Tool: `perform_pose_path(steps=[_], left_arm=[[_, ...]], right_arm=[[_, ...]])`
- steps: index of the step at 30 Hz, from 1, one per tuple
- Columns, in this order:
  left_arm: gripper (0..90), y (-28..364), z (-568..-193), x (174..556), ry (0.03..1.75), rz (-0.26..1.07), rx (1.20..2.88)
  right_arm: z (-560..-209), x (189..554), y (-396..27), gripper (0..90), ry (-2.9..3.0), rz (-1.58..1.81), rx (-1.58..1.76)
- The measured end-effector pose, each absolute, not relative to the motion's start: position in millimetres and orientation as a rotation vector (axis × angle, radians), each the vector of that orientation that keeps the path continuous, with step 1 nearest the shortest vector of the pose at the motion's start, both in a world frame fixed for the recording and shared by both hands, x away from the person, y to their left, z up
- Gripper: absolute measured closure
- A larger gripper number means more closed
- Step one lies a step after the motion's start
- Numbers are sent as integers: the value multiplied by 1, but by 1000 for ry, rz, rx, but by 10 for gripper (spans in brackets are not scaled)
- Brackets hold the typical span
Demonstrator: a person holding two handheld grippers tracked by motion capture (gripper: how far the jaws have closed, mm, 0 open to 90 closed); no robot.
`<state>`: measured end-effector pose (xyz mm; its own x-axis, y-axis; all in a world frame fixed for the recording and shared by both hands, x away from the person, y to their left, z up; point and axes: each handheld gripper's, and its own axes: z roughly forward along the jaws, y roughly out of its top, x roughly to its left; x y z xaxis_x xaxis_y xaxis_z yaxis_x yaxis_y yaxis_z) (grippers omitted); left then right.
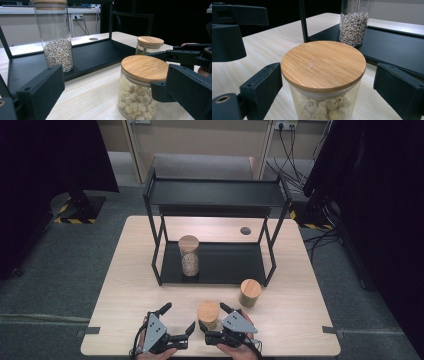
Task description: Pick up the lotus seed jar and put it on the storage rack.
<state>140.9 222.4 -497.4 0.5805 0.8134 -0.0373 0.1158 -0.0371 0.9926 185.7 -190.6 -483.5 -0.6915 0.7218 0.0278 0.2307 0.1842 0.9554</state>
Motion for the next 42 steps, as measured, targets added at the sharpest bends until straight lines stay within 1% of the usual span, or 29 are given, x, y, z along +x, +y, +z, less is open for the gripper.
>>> perform_pose_path(steps=[3, 14, 23, 29, 42], left_arm=[[18, 222, -497, 141, 820, 677, 1529], [18, 223, -498, 141, 824, 671, 1527], [19, 223, -498, 141, 825, 673, 1524], [19, 222, -498, 142, 831, 671, 1527], [19, 223, -499, 142, 835, 674, 1525]], right_arm=[[-482, 187, -188, 110, 2045, 1506, 892], [-481, 193, -182, 244, 2085, 1478, 901], [-482, 189, -182, 255, 2053, 1484, 901], [-476, 189, -185, 255, 2016, 1493, 910], [-458, 211, -178, 256, 1957, 1459, 993]])
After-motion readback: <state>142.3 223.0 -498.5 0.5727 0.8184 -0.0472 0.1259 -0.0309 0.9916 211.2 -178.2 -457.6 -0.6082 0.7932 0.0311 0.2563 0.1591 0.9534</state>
